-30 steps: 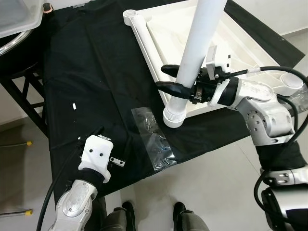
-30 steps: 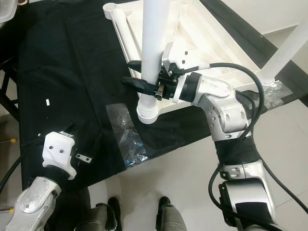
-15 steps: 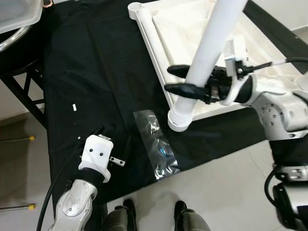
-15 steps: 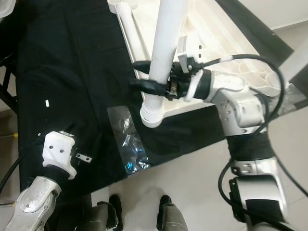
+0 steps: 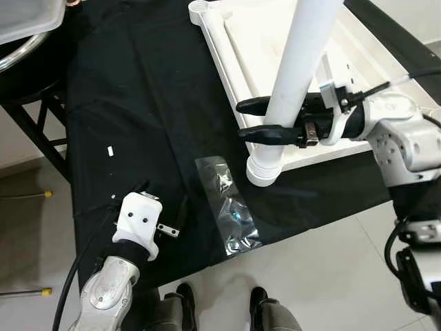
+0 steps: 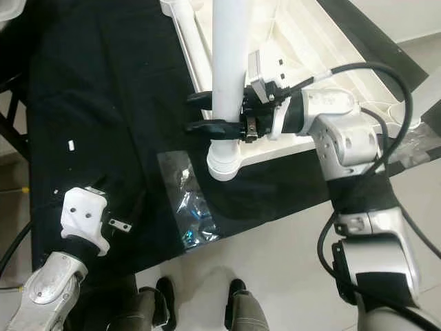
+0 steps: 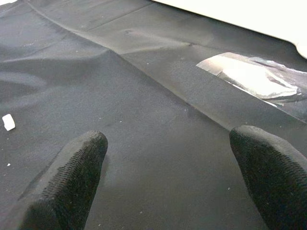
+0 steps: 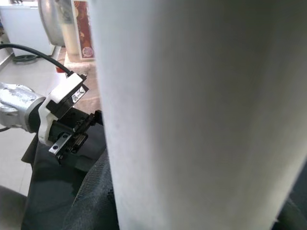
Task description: Building children table
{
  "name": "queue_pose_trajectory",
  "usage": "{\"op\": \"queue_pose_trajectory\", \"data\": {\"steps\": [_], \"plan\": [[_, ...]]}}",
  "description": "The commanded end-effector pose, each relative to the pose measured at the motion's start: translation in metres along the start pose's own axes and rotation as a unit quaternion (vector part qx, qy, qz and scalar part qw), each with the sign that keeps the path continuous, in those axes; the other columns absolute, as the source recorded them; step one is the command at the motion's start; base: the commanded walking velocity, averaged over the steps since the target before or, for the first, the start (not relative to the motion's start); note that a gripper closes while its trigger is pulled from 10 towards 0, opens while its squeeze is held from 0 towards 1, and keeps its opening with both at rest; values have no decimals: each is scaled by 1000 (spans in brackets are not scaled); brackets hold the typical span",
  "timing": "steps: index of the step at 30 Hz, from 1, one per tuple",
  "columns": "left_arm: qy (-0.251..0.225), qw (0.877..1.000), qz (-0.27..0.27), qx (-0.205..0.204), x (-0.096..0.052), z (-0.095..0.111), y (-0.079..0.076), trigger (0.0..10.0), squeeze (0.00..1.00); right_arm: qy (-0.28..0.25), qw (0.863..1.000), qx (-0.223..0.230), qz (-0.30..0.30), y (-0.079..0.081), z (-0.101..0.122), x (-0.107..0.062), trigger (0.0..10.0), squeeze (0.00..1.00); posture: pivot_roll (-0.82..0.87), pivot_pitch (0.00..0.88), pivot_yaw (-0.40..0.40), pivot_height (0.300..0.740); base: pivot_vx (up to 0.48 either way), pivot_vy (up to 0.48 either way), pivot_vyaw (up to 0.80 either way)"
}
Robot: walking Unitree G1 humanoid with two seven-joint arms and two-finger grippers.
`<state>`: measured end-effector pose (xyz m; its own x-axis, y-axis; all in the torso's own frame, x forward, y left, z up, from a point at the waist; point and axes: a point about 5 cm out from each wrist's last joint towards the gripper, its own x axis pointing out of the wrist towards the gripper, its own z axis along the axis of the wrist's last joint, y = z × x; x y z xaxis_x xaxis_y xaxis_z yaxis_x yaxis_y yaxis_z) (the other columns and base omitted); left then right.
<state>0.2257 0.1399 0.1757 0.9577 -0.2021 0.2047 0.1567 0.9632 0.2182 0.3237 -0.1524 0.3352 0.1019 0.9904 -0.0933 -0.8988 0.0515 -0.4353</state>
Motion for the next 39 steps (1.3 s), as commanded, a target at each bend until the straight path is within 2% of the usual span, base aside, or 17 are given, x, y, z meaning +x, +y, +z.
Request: {"op": "queue_pose_trajectory", "data": {"steps": [1,13,22,39], "plan": [[21,1000,1,-2,-4,-8,-1,10000,0,32,999,33,18,3,-16,-2,10000,0,79,397,28,740,0,0,0],[22,1000,1,-2,-5,-8,-2,10000,0,15,999,38,6,-4,-16,-4,10000,0,84,387,29,740,0,0,0],[21,1000,1,-2,-5,-8,-2,10000,0,-26,999,21,40,-6,7,-10,10000,0,83,388,28,740,0,0,0],[21,1000,3,-2,-4,-9,-1,10000,0,-35,997,-8,66,-8,27,-17,10000,0,80,395,28,740,0,0,0]]}}
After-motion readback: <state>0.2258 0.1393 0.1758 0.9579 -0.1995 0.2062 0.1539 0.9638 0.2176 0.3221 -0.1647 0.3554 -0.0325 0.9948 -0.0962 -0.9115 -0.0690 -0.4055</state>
